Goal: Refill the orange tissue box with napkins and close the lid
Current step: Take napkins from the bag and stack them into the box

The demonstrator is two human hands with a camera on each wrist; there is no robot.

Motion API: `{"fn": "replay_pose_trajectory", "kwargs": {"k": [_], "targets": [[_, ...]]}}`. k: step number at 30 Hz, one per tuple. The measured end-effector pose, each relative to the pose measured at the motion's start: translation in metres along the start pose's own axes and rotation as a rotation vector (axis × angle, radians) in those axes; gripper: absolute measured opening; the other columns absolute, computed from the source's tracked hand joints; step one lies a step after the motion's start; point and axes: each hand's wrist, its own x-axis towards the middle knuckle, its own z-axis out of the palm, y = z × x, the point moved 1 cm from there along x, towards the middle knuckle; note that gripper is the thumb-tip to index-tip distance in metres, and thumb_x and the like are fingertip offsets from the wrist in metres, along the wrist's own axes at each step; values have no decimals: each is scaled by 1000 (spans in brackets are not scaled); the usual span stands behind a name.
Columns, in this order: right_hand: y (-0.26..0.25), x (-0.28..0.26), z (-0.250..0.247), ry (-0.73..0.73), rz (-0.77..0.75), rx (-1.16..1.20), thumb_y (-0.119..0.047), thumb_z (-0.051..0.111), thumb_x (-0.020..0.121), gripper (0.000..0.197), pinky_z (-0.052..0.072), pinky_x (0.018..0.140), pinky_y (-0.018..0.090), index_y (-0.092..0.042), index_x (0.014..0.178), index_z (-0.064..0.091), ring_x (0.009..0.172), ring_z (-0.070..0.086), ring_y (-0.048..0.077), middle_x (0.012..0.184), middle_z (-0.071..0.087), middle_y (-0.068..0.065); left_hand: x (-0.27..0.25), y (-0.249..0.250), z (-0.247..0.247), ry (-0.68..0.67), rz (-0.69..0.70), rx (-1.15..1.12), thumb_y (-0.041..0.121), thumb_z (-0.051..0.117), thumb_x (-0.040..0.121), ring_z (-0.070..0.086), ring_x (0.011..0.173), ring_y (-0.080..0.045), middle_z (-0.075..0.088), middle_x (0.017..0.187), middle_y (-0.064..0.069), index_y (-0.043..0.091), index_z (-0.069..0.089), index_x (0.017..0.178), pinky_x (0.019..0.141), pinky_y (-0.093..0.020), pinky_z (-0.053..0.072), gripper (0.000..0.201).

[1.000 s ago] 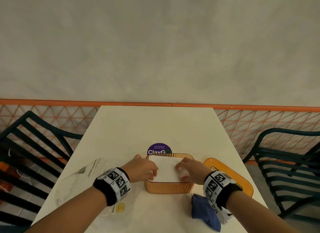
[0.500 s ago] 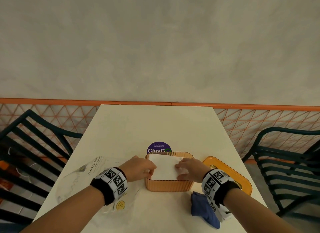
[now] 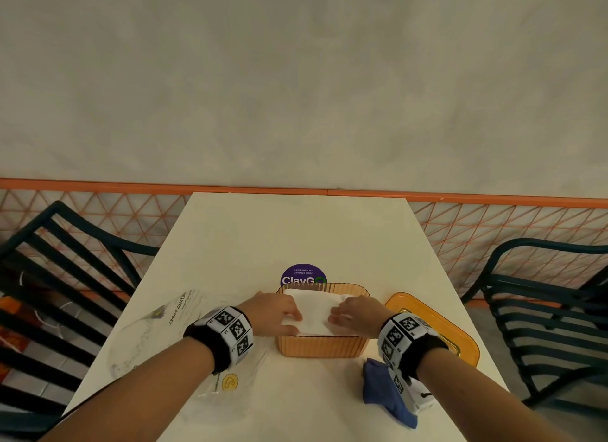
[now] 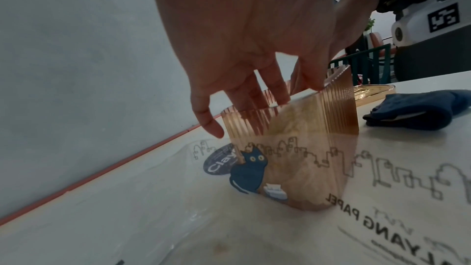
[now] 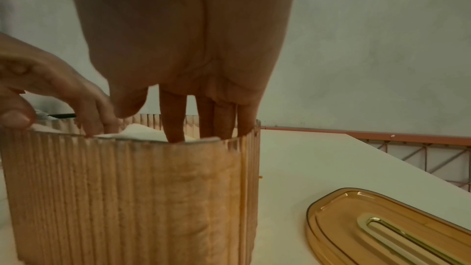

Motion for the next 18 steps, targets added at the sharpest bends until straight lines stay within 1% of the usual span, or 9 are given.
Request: {"fn": "replay_pose_trajectory", "kwargs": {"k": [2,5,7,9,11,15,18], "targets": [[1,2,-1,-4,13,-3,-50,34,96,52,41,96,31,-17,131,55,114,55,23,125,61,6,2,1,-2,-26,-9,41,43,53,90,53,116,-14,51,134,9,26,55,128,100,-32,37,41],[1,4,-2,-9,14,-12,-50,32,96,53,40,96,31,-17,132,54,114,55,23,125,61,7,4,0,-2,-40,-9,74,42,54,90,52,119,-13,51,135,9,26,54,128,102,-35,35,42],[1,6,-2,-10,17,-7,-50,31,97,54,41,94,31,-16,131,55,113,56,24,124,62,7,5,-1,0,-20,4,78,40,53,90,51,121,-12,54,133,9,26,57,126,104,-36,34,39],[0,7,-2,-12,17,-11,-50,31,97,54,41,93,31,-14,129,56,112,56,25,123,63,8,6,-1,2,29,12,39,38,51,92,53,119,-13,60,128,8,25,61,121,103,-35,35,33],[0,8,-1,-15,19,-8,-50,31,97,55,41,94,33,-14,129,56,112,56,25,123,62,9,5,-3,4,47,-4,-16,36,50,93,56,116,-14,64,123,6,24,64,118,101,-33,39,31],[2,6,0,-28,16,10,-52,32,96,56,42,99,34,-15,131,54,114,55,25,125,60,9,3,-3,2,52,-42,-205,31,56,91,58,113,-14,67,120,1,19,68,113,98,-28,44,28],[2,5,1,-36,12,9,-53,33,95,57,42,100,34,-14,130,54,115,55,25,126,60,10,3,-1,0,69,-44,-223,27,55,92,58,114,-15,67,121,0,17,68,114,98,-27,43,27]]}}
